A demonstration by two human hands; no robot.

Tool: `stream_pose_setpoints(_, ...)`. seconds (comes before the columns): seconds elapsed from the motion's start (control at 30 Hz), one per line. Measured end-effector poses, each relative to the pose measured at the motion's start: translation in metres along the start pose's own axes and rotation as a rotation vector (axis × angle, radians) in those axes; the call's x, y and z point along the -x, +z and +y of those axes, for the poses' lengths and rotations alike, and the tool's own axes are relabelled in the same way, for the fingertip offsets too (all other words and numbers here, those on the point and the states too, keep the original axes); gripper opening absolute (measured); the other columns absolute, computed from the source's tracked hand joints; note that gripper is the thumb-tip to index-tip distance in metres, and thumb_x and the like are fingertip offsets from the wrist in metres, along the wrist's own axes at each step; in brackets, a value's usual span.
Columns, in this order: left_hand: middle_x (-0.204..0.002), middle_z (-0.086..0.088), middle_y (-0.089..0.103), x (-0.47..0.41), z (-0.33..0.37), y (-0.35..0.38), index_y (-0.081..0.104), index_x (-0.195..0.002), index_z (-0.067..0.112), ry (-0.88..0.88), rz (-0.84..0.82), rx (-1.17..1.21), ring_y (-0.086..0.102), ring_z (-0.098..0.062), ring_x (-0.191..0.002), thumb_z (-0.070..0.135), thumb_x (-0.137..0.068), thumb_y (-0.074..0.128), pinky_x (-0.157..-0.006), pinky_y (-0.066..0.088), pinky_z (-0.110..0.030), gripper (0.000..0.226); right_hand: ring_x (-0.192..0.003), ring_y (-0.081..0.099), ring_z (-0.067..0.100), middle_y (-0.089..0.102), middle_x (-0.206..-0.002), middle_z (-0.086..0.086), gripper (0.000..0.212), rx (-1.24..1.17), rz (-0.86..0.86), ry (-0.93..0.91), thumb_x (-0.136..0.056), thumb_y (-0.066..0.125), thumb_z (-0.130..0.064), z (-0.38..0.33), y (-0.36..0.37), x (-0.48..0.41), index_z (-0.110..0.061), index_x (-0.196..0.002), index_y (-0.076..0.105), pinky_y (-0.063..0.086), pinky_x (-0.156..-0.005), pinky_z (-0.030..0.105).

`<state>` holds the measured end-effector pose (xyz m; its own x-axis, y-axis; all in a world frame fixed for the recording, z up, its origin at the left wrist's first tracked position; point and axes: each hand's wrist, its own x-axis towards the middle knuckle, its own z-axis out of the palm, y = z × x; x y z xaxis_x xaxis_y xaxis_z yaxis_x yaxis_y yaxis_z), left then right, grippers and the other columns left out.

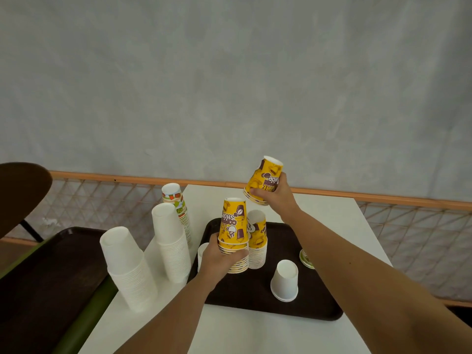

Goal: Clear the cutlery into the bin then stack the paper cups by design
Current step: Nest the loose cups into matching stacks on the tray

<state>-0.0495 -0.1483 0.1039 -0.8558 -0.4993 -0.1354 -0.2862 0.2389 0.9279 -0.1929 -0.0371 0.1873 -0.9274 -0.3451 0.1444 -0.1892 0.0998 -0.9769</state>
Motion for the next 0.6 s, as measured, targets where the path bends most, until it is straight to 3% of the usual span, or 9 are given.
stream_pose_setpoints(0.2,-0.132,-0.004,0.053,-0.005,-0.001,-0.005,0.035,-0.138,0.017,-0.027,0.03,0.031,0.053,-0.022,-0.119,0.027,-0.069,0.081,-0.1,0.045,-0.039,0.083,-0.11,0.058,0.023,0.056,-0.125,0.007,0.076,0.163,-0.049,0.058,-0.072,0.079,-0.016,0.035,0.003,0.005,-0.014,-0.133,0.033,0.047,-0.089,0.033)
stream_pose_setpoints(0.4,-0.133,-0.004,0.053,-0.007,-0.004,-0.01,0.034,-0.138,0.017,-0.029,0.05,0.043,0.053,-0.021,-0.118,0.026,-0.072,0.079,-0.098,0.044,-0.037,0.08,-0.119,0.054,0.028,0.052,-0.131,0.01,0.08,0.261,-0.122,0.095,-0.074,0.078,-0.015,0.052,0.011,0.005,-0.012,-0.137,0.028,0.046,-0.099,0.041)
stream_pose_setpoints(0.6,-0.13,-0.003,0.054,-0.008,-0.004,-0.012,0.036,-0.136,0.017,-0.015,0.05,0.054,0.054,-0.02,-0.116,0.023,-0.072,0.079,-0.096,0.045,-0.034,0.078,-0.123,0.048,0.031,0.043,-0.137,0.014,0.089,0.309,-0.146,0.11,-0.076,0.077,-0.02,0.052,0.012,0.004,-0.021,-0.144,0.02,0.048,-0.091,0.036)
